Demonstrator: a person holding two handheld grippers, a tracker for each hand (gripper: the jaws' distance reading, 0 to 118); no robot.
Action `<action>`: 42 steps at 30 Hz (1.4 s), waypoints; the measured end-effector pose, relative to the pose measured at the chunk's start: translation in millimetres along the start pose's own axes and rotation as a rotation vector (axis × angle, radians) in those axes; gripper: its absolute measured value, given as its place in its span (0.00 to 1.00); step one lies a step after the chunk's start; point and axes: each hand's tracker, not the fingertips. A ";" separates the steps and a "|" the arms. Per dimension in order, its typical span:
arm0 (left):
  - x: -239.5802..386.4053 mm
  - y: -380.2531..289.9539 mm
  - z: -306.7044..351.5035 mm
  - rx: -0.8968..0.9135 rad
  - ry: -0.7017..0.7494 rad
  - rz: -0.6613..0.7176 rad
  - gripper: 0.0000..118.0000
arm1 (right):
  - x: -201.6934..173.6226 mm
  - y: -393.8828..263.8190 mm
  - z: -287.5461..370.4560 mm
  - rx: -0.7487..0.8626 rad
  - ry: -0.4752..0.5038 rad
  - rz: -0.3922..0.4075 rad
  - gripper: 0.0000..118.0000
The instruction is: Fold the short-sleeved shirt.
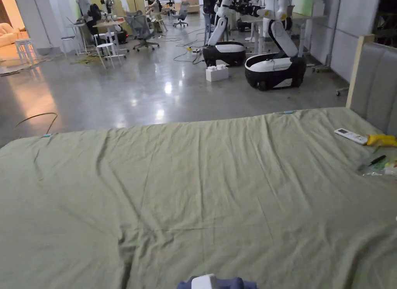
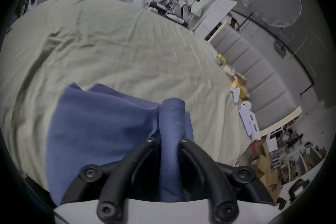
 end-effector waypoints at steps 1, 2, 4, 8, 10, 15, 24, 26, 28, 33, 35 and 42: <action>1.5 -1.3 -4.7 -0.011 0.003 -0.024 0.43 | 3.8 -1.3 3.1 0.002 -0.010 -0.011 0.02; 7.0 -3.6 -1.1 0.002 -0.019 -0.024 0.52 | 7.8 -2.9 4.9 0.002 -0.013 -0.026 0.02; 1.3 -1.6 18.6 0.038 -0.089 -0.003 0.54 | 13.9 -6.4 7.3 0.002 -0.022 -0.046 0.02; -16.8 0.4 63.6 0.148 -0.114 0.038 0.56 | 25.1 -14.8 5.8 -0.010 -0.028 -0.084 0.02; -18.2 2.3 64.1 0.129 -0.103 0.026 0.30 | 27.6 -17.3 3.4 -0.020 -0.025 -0.096 0.02; -7.3 -9.2 9.1 -0.017 -0.169 0.008 0.05 | 23.2 -20.4 6.4 -0.023 -0.033 -0.088 0.02; 7.0 -4.5 -24.5 -0.123 -0.087 -0.106 0.03 | 11.6 -14.9 -12.2 -0.084 0.044 -0.126 0.02; 1.7 7.6 3.0 -0.037 -0.156 -0.106 0.03 | 2.5 -1.6 -37.4 -0.106 0.116 -0.089 0.02; -5.3 19.7 37.9 0.042 -0.200 -0.157 0.03 | -16.3 13.1 -70.3 -0.125 0.143 0.022 0.02; -46.2 29.9 92.3 0.114 -0.128 -0.125 0.03 | -51.9 29.3 -192.3 -0.270 0.250 -0.027 0.02; -69.1 27.8 100.5 0.102 -0.113 -0.038 0.03 | -64.9 25.5 -238.9 -0.343 0.203 0.055 0.02; -126.3 23.5 97.3 0.061 -0.159 0.065 0.54 | -47.6 6.5 -297.2 -0.610 0.063 0.066 0.02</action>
